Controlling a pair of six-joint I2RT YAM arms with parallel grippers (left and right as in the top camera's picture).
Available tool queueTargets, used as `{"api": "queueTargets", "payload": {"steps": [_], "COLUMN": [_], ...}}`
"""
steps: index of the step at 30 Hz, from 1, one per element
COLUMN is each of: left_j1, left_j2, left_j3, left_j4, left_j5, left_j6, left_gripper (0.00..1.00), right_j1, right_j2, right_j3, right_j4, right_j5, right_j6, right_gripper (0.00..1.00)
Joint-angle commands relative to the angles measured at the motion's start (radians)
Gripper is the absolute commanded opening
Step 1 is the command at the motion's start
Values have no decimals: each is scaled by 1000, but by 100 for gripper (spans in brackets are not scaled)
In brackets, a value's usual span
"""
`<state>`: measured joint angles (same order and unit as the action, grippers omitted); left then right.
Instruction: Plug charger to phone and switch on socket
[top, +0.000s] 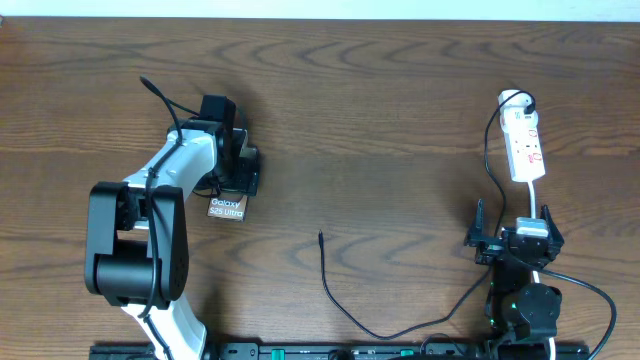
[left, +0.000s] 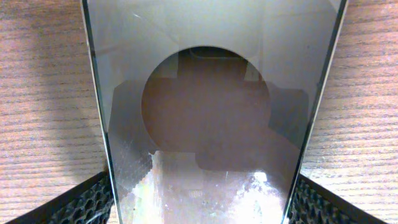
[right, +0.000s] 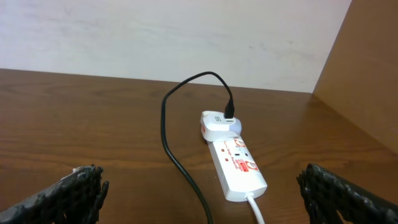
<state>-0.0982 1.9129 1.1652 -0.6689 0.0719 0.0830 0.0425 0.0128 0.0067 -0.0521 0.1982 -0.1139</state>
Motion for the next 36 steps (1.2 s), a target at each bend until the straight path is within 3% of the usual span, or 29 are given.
{"api": "queueTargets", "payload": {"steps": [1,18,36], "left_j1": [1,1,1], "left_j2": [61,61,61], "left_j3": [-49,-49,-49], "left_j4": [2,6,6], "left_j5": [17,17,17], "left_j6": [10,10,10], "left_gripper": [82,78,63], "right_j1": [4,4,4], "right_j2": [-3,-3,-3], "right_j3": [-1,-1,-1], "right_j4": [-4,-4,-4], "right_j5": [2,2,2], "right_j6": [-7,-7,-7], "right_gripper": [99,99,99]}}
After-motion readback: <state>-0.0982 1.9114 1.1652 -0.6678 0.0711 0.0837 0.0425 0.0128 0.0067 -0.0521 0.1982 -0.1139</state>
